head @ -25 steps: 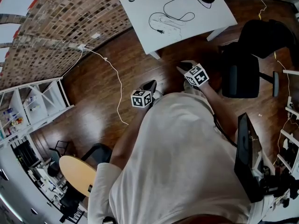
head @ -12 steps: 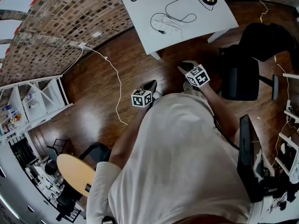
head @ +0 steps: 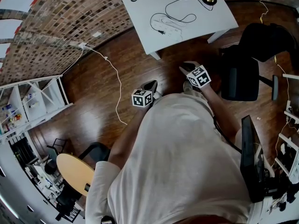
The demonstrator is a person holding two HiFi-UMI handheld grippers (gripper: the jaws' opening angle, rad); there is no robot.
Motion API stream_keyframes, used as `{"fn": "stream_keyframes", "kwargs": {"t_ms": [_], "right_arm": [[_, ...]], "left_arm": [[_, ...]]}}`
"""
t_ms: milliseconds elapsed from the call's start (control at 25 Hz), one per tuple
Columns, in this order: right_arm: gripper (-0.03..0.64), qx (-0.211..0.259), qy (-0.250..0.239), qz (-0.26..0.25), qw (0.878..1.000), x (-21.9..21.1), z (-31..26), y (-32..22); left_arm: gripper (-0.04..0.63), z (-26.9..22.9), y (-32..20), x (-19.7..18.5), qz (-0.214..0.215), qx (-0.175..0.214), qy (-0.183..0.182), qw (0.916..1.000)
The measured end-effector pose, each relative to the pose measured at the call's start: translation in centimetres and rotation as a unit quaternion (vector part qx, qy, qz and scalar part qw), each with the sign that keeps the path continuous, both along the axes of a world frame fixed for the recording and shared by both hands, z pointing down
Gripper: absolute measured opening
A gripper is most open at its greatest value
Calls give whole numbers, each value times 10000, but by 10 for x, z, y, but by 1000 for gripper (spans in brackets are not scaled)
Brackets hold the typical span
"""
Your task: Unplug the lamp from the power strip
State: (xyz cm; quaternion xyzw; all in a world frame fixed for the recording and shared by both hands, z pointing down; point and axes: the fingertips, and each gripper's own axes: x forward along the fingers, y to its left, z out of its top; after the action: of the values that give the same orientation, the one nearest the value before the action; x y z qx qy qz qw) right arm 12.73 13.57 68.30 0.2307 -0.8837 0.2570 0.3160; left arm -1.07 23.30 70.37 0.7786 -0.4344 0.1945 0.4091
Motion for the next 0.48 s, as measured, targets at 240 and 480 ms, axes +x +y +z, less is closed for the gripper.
{"fn": "stream_keyframes", "kwargs": {"t_ms": [240,480], "right_arm": [[89,-22,10,-3,10000,2,0,2],[89,-5,24,-37,10000,3,-1,5]], "left_arm": [[3,-1,1,1,5,6,11,10000],[3,-1,4,4,-7,20,27,10000]]}}
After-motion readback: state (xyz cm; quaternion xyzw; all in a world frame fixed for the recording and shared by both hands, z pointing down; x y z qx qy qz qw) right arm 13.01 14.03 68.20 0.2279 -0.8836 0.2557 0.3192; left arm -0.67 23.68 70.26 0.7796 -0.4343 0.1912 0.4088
